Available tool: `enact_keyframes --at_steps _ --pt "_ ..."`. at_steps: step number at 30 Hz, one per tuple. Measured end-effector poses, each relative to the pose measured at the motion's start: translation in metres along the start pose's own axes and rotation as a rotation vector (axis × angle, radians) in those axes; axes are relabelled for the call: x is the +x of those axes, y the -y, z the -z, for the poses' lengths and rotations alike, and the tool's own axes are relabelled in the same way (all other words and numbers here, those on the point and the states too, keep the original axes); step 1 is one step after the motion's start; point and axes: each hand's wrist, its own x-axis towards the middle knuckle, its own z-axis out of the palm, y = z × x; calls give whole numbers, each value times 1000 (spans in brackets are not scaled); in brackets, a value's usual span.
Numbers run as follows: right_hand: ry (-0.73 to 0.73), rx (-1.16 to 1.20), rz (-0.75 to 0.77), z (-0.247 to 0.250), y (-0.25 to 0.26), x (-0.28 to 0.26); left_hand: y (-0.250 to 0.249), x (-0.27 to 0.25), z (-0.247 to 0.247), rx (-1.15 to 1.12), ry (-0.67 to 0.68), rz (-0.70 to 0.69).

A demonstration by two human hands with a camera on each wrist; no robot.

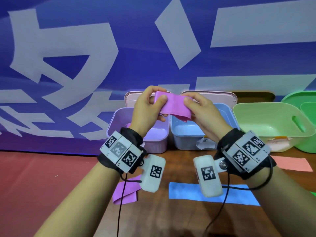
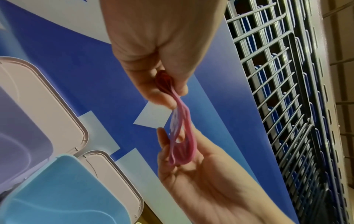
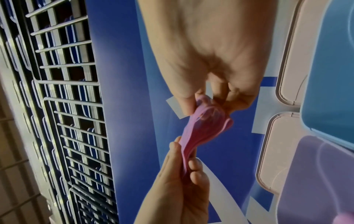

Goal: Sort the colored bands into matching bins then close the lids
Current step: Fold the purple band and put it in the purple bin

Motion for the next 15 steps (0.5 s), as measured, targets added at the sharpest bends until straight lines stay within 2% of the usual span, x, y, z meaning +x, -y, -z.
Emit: enact_keyframes --at_steps 6,9,12,15 --pt "-85 -26 60 24 -3 11 8 8 -15 101 -5 3" --pt "-115 -17 103 24 -5 16 6 11 -20 51 -13 52" --pt "-124 10 91 25 -9 19 3 11 -17 -65 121 143" --pt "-158 -112 57 26 -16 23 4 5 -9 -56 312 179"
